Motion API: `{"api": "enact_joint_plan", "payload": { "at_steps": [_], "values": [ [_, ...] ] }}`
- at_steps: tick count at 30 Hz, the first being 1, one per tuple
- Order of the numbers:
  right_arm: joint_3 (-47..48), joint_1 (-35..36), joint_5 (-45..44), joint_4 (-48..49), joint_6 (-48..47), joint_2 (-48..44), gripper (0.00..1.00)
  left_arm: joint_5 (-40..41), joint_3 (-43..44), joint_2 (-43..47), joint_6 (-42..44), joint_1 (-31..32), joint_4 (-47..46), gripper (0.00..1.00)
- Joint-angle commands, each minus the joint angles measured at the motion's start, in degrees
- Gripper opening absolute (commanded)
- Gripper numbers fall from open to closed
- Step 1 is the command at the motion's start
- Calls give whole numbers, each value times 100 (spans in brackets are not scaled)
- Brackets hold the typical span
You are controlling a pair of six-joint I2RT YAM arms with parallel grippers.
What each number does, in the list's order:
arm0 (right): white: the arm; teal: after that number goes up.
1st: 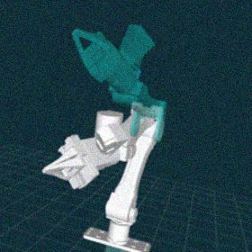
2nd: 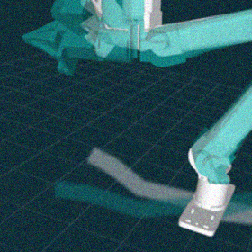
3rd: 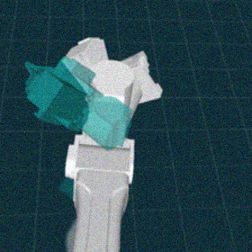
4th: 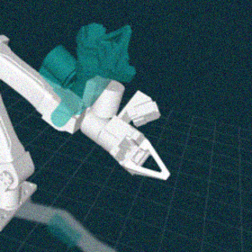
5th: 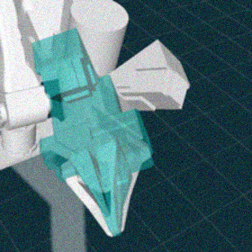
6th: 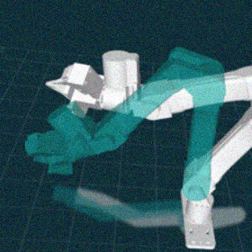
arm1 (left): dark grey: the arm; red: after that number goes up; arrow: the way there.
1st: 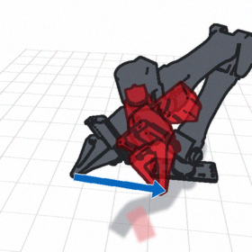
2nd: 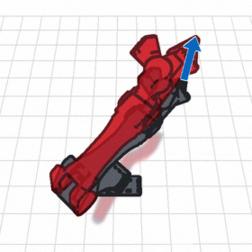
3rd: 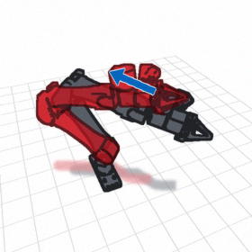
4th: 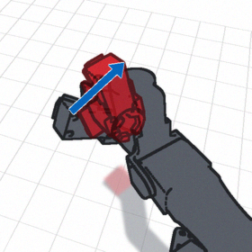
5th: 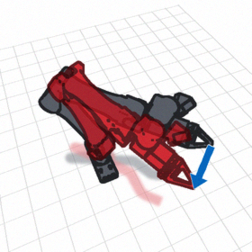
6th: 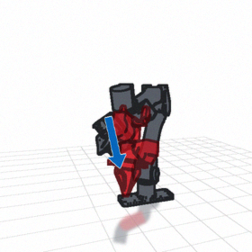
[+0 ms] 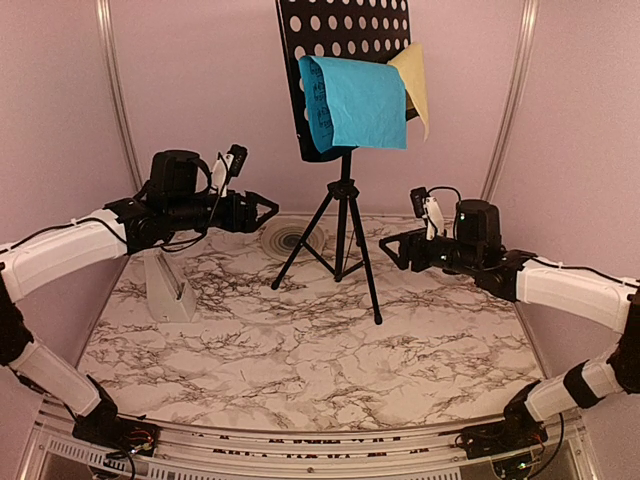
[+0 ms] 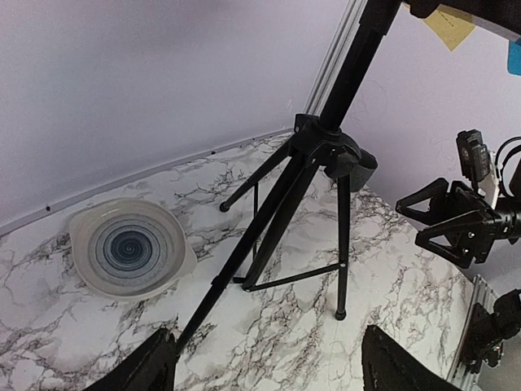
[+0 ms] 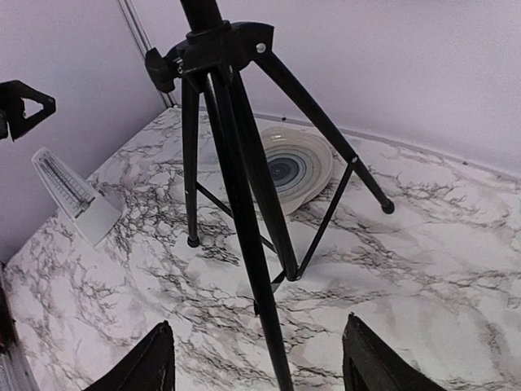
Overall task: Pack up the instrument practice props
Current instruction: Move the metronome to the center of the board, then adjust the music stand at the center of the board.
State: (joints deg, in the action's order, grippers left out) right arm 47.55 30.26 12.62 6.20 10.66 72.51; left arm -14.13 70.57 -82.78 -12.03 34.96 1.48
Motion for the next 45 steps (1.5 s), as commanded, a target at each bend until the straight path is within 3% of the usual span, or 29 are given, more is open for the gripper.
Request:
{"api": "enact_joint_plan", "payload": {
  "at_steps": [1,3,17,22,29,40,44,45],
  "values": [
    [611,-89,811,-349,-78,514,59,-498,126,-548,747,10,-1326,79],
    [645,-90,908,-204,-96,649,56,-839,244,-813,945,6,-1426,78],
    [1429,-82,799,-110,-299,1890,37,-1171,564,-1781,1030,0,-1593,66],
    [1606,47,588,-390,-539,2121,18,-1180,526,-1820,1016,1,-1604,60],
    [1374,534,9,-461,-538,1815,0,-1194,212,-1493,915,17,-1637,59],
    [778,813,-234,-327,122,1169,1,-724,-383,-475,940,379,-1369,59],
    [534,825,-304,-286,126,999,14,-305,-519,282,1175,623,-942,59],
    [503,824,-327,-298,117,961,23,-164,-502,460,1214,716,-781,59]
  ]
}}
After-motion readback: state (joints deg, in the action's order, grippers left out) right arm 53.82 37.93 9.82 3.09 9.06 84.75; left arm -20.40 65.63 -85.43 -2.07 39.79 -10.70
